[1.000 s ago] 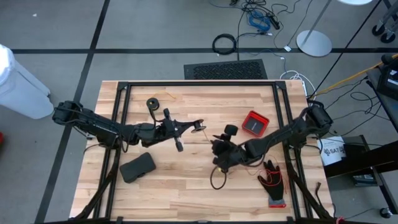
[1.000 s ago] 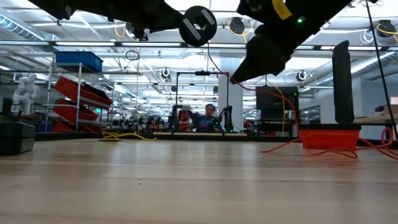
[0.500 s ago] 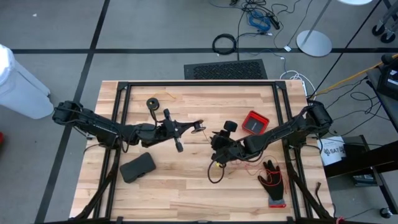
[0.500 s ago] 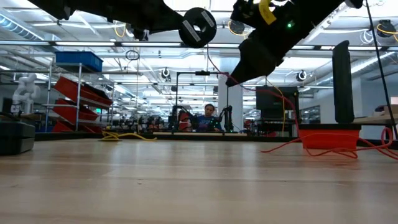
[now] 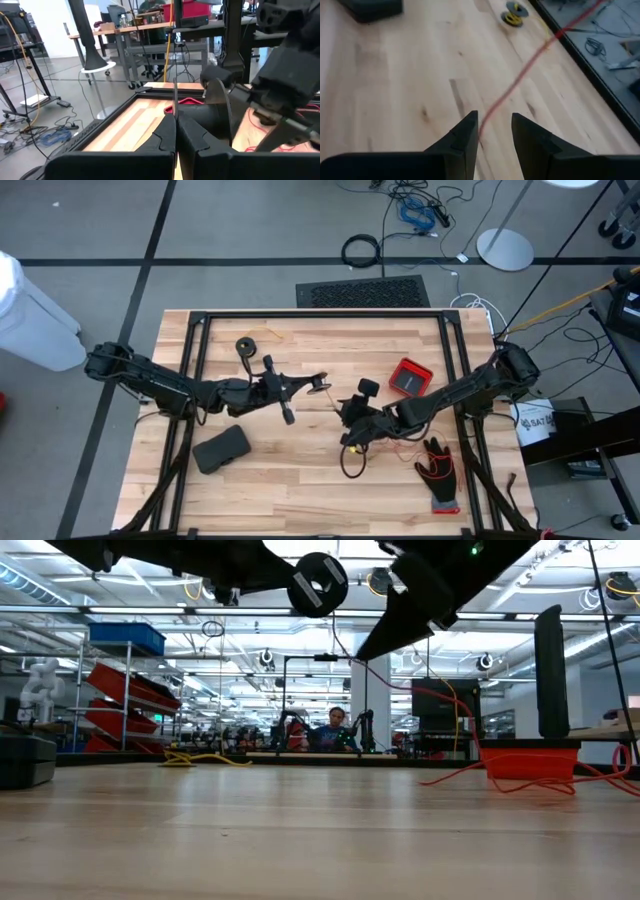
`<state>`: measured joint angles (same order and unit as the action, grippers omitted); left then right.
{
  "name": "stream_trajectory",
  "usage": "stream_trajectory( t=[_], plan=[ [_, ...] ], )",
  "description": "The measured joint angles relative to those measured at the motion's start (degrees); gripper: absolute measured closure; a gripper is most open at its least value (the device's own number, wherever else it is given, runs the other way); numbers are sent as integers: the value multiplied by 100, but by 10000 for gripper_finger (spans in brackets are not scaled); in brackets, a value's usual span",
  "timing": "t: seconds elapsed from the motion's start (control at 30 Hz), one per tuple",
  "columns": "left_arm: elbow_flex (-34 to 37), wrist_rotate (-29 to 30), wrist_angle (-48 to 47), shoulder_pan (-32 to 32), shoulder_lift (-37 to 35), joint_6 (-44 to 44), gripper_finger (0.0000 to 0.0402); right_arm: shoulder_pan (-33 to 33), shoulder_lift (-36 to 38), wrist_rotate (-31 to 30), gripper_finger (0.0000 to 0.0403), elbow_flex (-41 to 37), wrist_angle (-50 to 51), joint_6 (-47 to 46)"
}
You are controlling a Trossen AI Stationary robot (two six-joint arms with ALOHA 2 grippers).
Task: Coil cords
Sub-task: Coil the red wire onto the black spool
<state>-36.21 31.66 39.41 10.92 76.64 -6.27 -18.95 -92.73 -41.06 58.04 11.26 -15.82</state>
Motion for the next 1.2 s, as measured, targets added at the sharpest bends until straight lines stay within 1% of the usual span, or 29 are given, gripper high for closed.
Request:
stream_trajectory(
  t=[0.07, 0.17, 0.43, 0.77, 0.9, 1.07, 1.2],
  plan=[
    [0, -32, 33, 7, 0, 94, 401, 20, -26, -106, 298, -2, -32, -1],
    [0, -167, 59, 7, 0, 140, 401, 80, -59, -88, 298, -2, -59, 33],
    [0, -195, 101, 9, 0, 145, 401, 243, -226, -73, 298, 3, -160, 45],
    [0, -302, 175, 9, 0, 149, 401, 247, -380, -122, 298, 3, -343, 60],
    [0, -303, 175, 11, 0, 147, 401, 248, -380, -254, 308, 3, -329, 95],
    [0, -281, 87, 9, 0, 145, 401, 230, -378, -249, 326, 3, -312, 130],
    [0, -256, 9, 9, 4, 143, 401, 198, -378, -247, 333, 3, -308, 152]
  ],
)
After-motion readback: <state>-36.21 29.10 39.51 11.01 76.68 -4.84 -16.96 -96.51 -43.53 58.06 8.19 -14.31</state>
